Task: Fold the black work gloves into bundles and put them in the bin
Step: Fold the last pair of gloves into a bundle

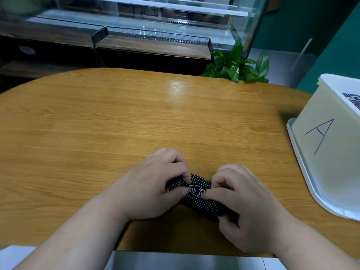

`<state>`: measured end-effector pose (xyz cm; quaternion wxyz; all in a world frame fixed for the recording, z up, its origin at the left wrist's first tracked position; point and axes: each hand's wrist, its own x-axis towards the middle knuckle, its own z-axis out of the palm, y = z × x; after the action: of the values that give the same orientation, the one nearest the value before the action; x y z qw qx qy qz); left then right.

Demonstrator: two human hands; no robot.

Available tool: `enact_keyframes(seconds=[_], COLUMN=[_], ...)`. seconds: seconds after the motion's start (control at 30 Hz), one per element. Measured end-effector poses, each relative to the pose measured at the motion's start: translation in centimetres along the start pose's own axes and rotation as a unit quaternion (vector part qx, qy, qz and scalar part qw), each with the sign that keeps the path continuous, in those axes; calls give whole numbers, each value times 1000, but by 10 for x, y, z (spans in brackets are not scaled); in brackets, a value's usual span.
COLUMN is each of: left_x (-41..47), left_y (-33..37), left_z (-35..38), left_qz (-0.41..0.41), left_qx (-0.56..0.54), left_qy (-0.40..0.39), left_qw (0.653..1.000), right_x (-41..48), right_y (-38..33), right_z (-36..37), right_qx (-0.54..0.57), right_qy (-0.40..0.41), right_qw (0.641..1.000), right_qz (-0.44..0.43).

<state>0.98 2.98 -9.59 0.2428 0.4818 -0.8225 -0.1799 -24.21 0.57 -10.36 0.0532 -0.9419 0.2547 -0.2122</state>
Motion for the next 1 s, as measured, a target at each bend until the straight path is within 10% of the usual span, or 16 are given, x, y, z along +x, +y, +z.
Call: enact_keyframes(seconds=[0.63,1.0], left_x=[4,20], left_y=[10,16], left_z=[-1,9], left_qz=[59,-91], left_qx=[-68,-1], left_qy=[-34,-4], left_qw=[995,996], right_x=[-5,-1], right_y=[6,7], right_z=[-10,-6], right_qx=[51,144], right_qy=[37,-35], right_qw=[983,982], right_qz=[175,120])
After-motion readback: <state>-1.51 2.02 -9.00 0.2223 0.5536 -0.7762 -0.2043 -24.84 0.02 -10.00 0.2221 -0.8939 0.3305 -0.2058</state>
